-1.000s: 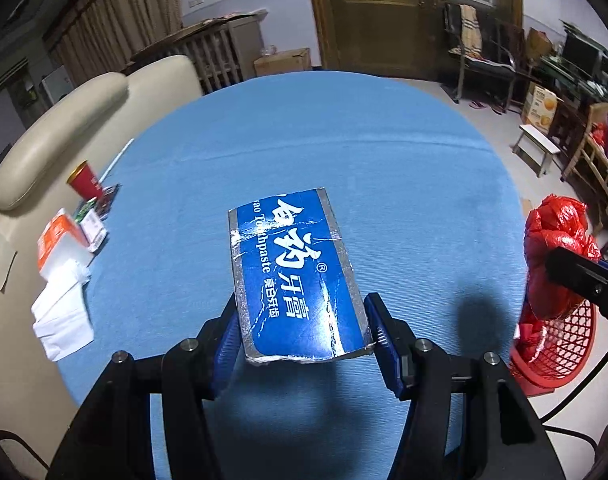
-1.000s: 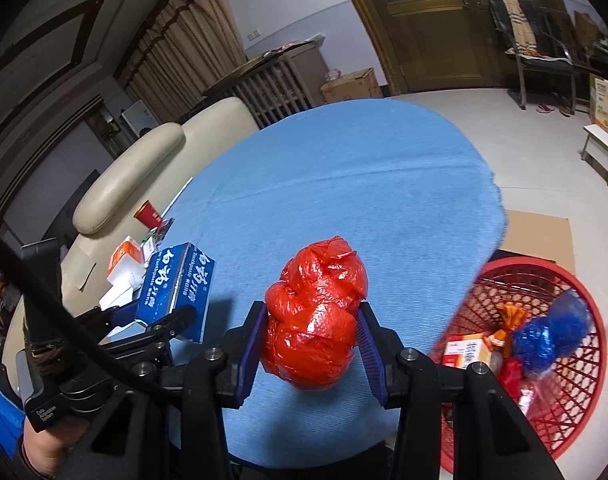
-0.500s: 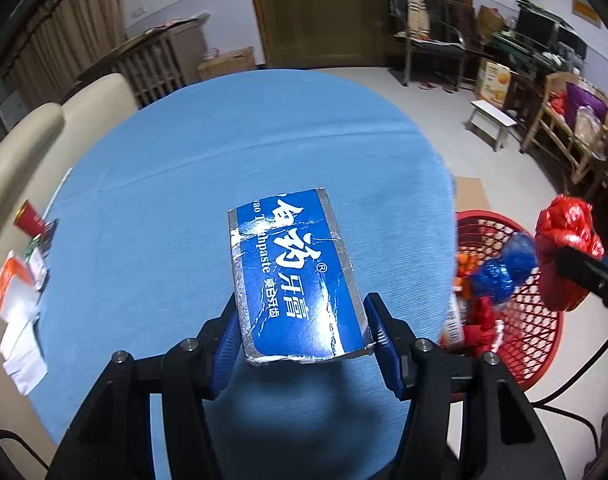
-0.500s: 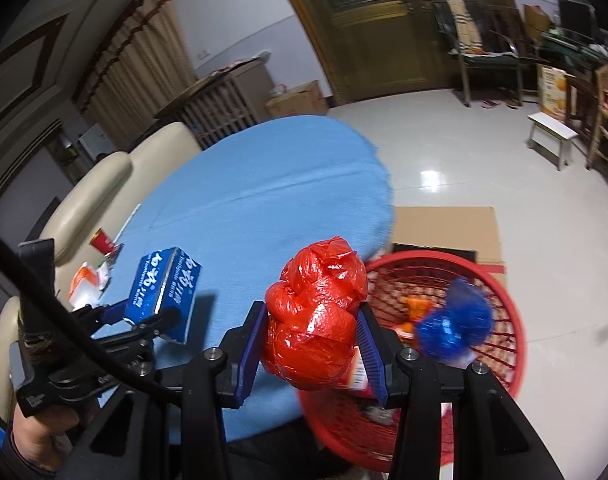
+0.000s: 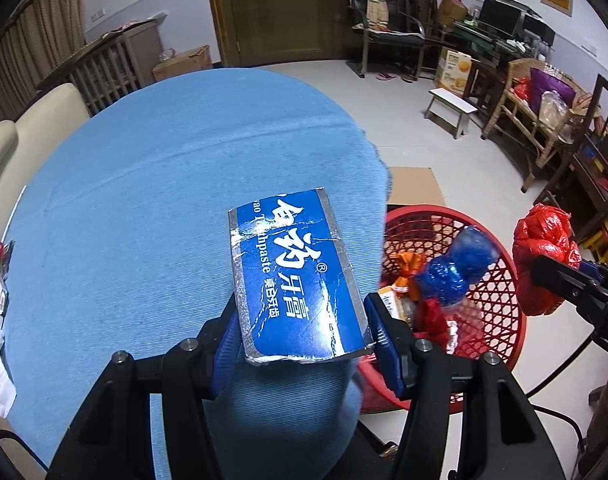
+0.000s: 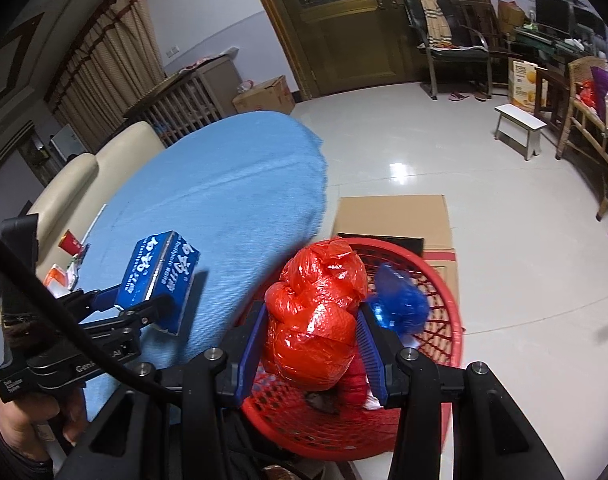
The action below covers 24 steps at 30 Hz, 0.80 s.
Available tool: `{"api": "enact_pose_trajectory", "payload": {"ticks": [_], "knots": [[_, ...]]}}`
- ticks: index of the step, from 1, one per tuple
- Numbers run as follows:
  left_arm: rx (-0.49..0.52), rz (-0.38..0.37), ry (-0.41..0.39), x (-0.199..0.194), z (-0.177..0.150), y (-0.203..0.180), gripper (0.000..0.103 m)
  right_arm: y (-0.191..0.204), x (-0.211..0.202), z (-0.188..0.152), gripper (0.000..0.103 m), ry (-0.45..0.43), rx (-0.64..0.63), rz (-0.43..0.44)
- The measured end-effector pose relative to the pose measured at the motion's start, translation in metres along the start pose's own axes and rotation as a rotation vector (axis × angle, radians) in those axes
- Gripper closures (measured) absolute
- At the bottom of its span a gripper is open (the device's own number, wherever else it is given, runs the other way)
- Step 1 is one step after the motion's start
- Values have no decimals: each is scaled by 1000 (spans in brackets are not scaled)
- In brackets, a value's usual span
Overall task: Collect trash
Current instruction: 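Carry the toothpaste box and red bag over the red basket with both tools, then open both tools over the red basket to drop the box and bag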
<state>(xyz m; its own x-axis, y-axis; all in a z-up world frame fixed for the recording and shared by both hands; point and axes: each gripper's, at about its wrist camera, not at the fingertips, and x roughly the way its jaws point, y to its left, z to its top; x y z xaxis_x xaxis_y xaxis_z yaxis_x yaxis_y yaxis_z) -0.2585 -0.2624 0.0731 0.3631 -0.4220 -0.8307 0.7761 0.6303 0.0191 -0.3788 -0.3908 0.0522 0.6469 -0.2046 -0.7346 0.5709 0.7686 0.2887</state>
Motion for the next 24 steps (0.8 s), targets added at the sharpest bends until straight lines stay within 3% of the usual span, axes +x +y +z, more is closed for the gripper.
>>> {"api": "enact_pose_trajectory", "payload": {"ticks": [9,19,21,23,24], "knots": [[48,-42,-15,-3,6,-23,42,-15,-2,-3,56,38,6,-34],[62,-47,-13,-2,9,-31,42,-18,10,-15,54,108,28,-12],[65,-49,-14,-3,9,-32,42,-18,15,-18,47,126,35,-12],[68,-50,-15,-3,10,-32,42,-21,22,-20,32,164,55,-14],[69,-51,-14,-2,10,-33,42,-24,23,-20,32,169,64,-15]]}}
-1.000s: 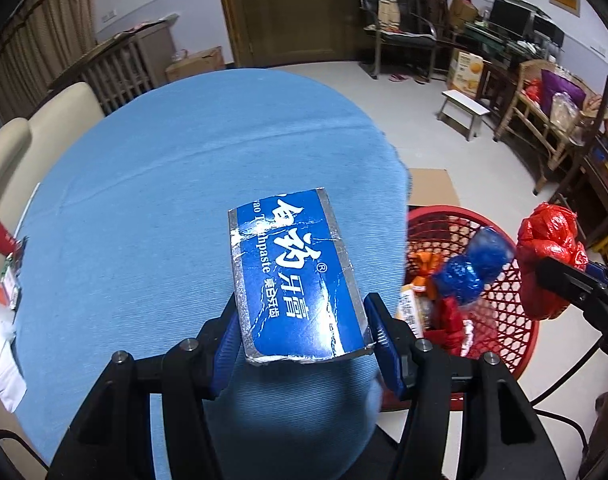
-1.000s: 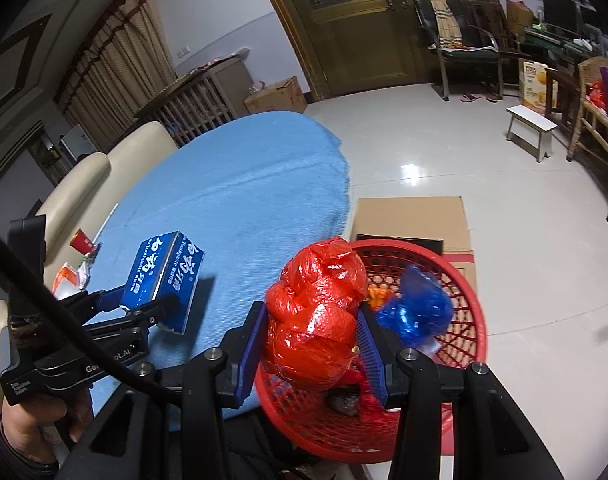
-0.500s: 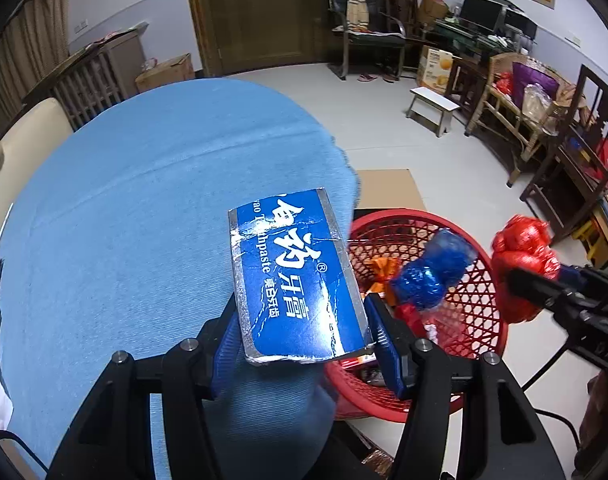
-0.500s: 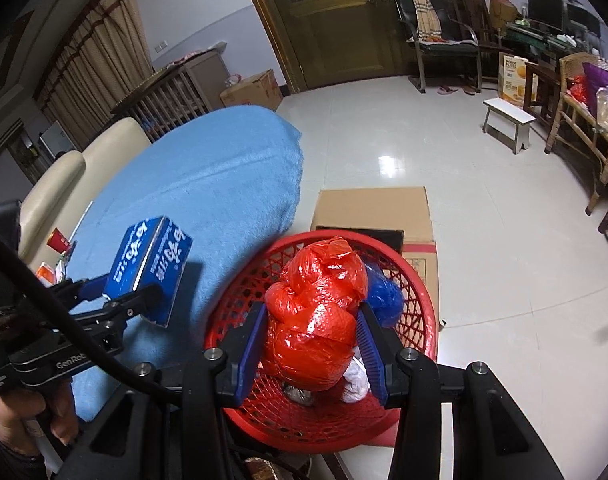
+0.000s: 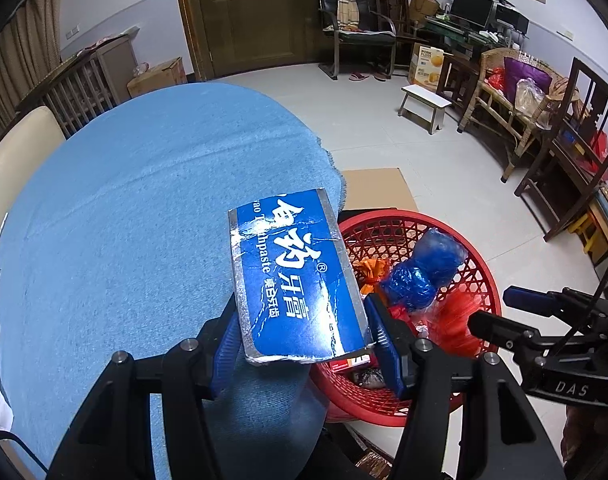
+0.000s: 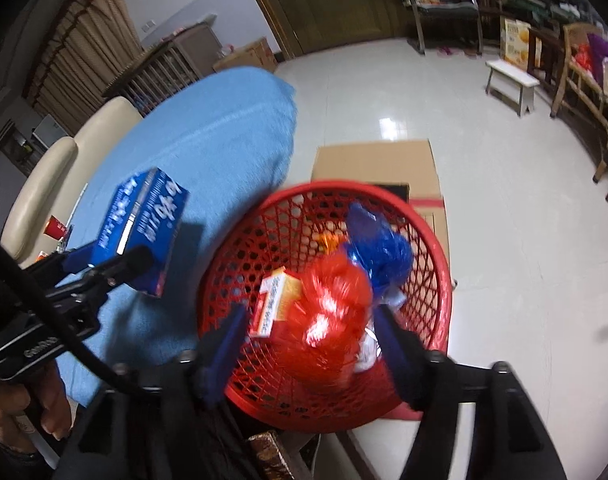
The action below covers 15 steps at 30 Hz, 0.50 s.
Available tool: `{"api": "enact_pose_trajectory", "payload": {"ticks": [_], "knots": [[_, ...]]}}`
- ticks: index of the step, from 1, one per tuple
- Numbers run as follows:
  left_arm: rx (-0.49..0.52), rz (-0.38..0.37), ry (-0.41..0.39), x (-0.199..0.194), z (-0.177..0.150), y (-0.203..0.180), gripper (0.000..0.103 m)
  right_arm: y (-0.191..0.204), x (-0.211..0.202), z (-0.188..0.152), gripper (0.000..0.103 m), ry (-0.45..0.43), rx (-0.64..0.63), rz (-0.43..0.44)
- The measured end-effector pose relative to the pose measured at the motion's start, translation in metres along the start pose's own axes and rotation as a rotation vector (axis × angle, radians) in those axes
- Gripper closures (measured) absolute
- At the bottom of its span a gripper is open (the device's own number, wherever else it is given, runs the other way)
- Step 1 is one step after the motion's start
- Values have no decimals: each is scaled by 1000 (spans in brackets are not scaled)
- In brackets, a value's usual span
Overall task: Collect trash
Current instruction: 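Open both tools over the red basket to drop the box and bag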
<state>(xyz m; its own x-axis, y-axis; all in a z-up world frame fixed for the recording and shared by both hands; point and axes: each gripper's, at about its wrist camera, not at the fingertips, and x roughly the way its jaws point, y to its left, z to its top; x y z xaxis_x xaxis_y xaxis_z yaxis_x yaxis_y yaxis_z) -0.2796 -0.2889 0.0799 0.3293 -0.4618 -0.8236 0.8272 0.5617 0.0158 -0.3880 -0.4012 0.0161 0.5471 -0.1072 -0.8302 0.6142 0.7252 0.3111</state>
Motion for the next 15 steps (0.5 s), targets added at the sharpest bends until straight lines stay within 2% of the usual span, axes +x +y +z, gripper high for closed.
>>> {"api": "enact_pose_trajectory", "payload": {"ticks": [15], "knots": [[74,-34,36,16,2,-30,42,-30,-35,17,32,-138,116,0]]}}
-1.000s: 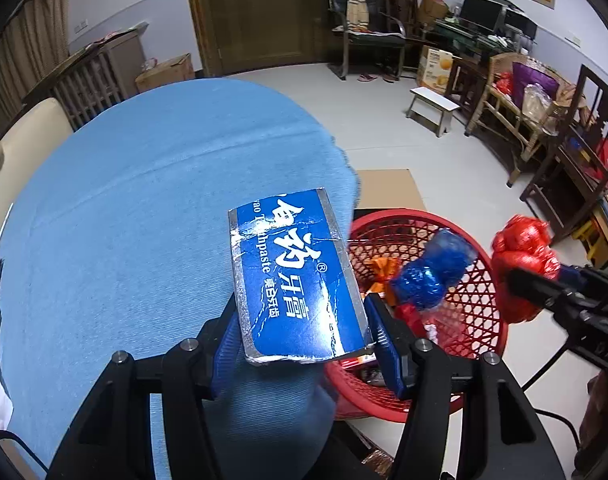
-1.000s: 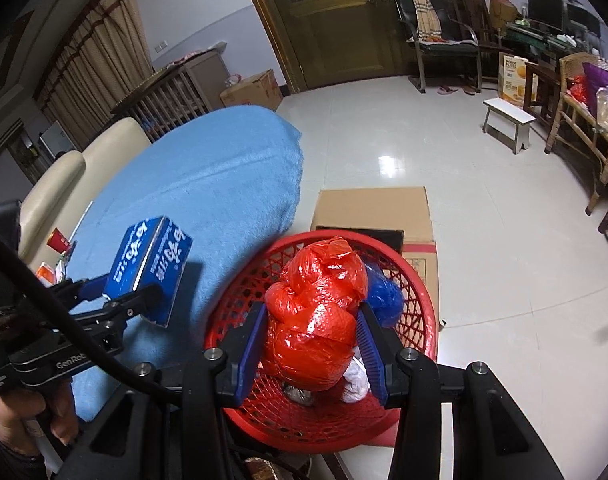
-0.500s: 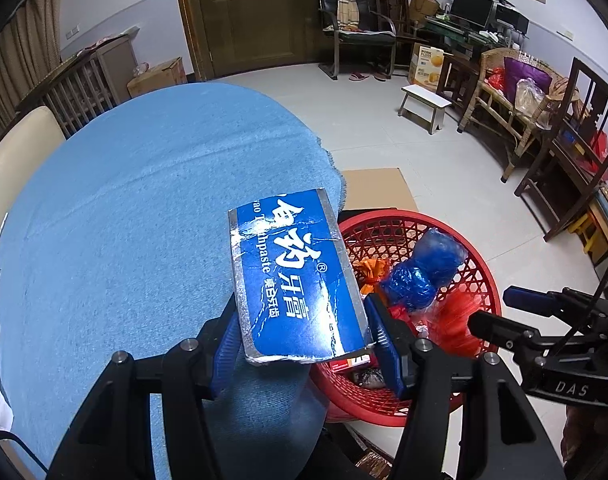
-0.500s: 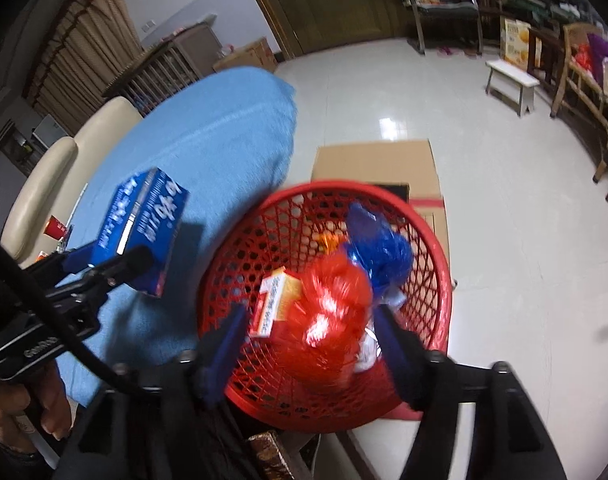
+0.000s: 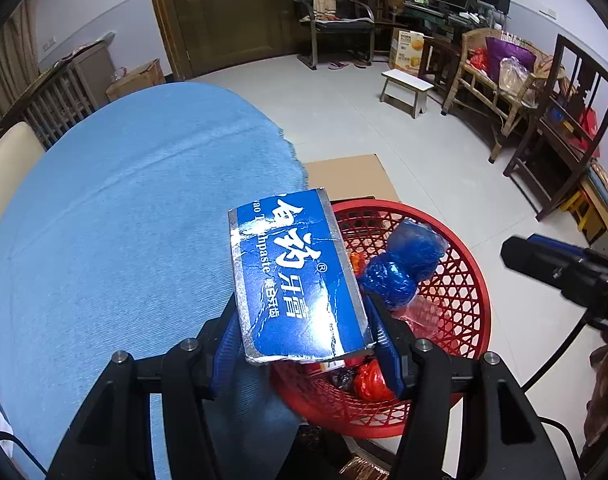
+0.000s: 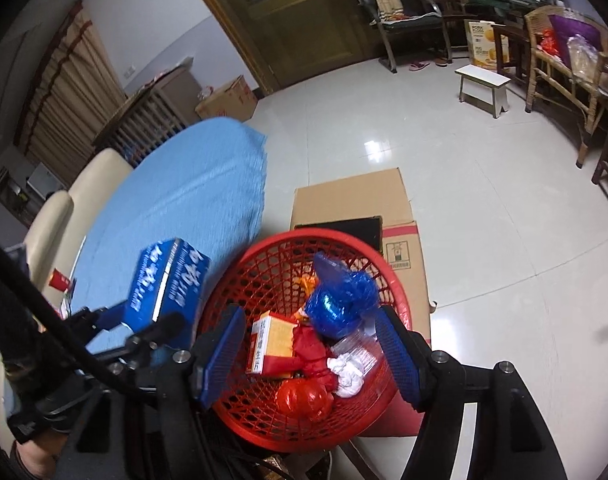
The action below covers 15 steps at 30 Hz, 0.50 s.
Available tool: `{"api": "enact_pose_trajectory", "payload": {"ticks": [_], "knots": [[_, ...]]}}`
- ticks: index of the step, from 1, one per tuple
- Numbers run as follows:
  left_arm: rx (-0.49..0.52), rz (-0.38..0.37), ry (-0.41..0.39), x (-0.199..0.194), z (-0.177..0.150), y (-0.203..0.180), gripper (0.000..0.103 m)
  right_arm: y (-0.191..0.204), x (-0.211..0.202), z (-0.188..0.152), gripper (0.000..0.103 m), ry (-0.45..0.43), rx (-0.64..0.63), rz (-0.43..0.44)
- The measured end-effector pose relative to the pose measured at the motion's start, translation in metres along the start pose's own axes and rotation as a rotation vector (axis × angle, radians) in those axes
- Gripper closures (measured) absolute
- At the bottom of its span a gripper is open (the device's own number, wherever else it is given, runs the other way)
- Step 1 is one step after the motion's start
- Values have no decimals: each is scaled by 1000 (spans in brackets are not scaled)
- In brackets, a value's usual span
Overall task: Collect trash
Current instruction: 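Open both tools over the red basket to drop the box and bag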
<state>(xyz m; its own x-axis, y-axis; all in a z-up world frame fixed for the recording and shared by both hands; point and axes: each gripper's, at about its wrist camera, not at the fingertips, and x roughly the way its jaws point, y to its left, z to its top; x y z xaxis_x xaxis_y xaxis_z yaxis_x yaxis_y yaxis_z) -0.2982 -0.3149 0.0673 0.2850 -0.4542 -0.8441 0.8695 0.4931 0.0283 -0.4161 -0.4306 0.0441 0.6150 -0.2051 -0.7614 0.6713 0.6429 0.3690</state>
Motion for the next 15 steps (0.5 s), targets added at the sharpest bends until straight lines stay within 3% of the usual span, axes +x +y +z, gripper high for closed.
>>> {"api": "enact_pose_trajectory", "payload": {"ticks": [15], "knots": [[33,-38,11,18,14,-24,42,-27,-32,16,32,-120,77,-7]]}}
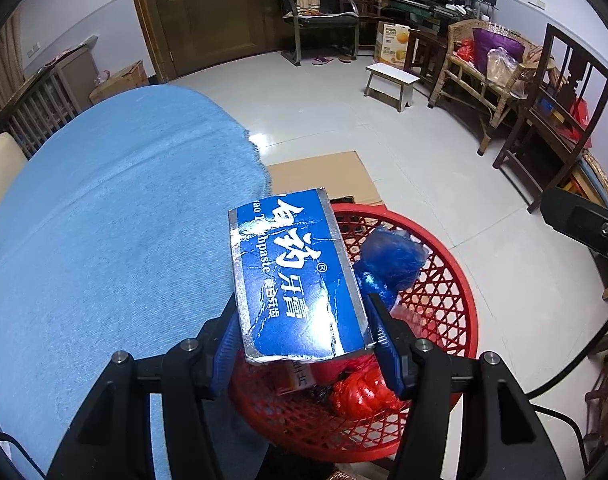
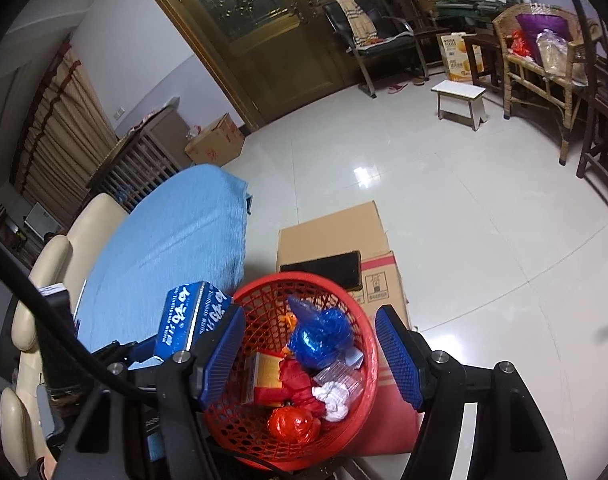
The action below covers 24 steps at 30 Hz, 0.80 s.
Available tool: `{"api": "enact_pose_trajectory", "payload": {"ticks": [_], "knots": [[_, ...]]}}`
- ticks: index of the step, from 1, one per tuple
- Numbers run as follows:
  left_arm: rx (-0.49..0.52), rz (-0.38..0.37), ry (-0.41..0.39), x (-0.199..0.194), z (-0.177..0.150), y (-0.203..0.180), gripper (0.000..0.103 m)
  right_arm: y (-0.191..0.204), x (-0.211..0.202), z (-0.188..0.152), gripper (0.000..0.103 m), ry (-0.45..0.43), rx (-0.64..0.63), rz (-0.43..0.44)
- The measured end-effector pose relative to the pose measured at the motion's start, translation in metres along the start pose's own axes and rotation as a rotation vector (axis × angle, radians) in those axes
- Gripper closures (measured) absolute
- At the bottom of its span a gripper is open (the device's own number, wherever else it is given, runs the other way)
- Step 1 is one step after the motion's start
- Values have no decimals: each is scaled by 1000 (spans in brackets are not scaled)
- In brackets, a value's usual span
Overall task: Collect trash
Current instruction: 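Open both tools over the red basket to drop the box and bag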
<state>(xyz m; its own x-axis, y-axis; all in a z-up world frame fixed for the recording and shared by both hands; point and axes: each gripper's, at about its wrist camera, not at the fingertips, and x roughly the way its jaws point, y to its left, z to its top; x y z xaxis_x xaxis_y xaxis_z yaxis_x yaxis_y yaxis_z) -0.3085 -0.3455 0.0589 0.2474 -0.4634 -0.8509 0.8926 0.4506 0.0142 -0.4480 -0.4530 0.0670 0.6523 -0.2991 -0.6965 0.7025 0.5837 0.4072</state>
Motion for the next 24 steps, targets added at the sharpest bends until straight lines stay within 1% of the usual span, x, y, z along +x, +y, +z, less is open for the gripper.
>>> {"api": "enact_pose_trajectory", "payload": {"ticks": [2,4,5,6,8,10,13,17,24], "knots": [[-1,-5,-3,2,3,-2,42,-1,-2,2,32,-6,0,3],[-18,-40,-4,6,7,-2,40,-2,-2,3,32,-12,1,5],[-26,-51,4,8,9,-2,38,-2,-3,4,32,-15,2,5],[-35,-55,20,12,12,-2,33,-3,-3,3,32,-16,2,6],[-32,-41,43,19,15,-4,27,-2,-5,4,32,-20,2,7],[-22,-13,51,23,15,-5,27,-1,-7,5,32,-26,-1,9],[-32,-11,50,21,12,0,27,3,-11,7,32,-38,-11,10],[-54,-11,25,9,10,8,27,8,-12,6,32,-43,-22,10],[-71,27,-71,-30,0,31,27,31,-3,-8,32,-23,-72,1]]}}
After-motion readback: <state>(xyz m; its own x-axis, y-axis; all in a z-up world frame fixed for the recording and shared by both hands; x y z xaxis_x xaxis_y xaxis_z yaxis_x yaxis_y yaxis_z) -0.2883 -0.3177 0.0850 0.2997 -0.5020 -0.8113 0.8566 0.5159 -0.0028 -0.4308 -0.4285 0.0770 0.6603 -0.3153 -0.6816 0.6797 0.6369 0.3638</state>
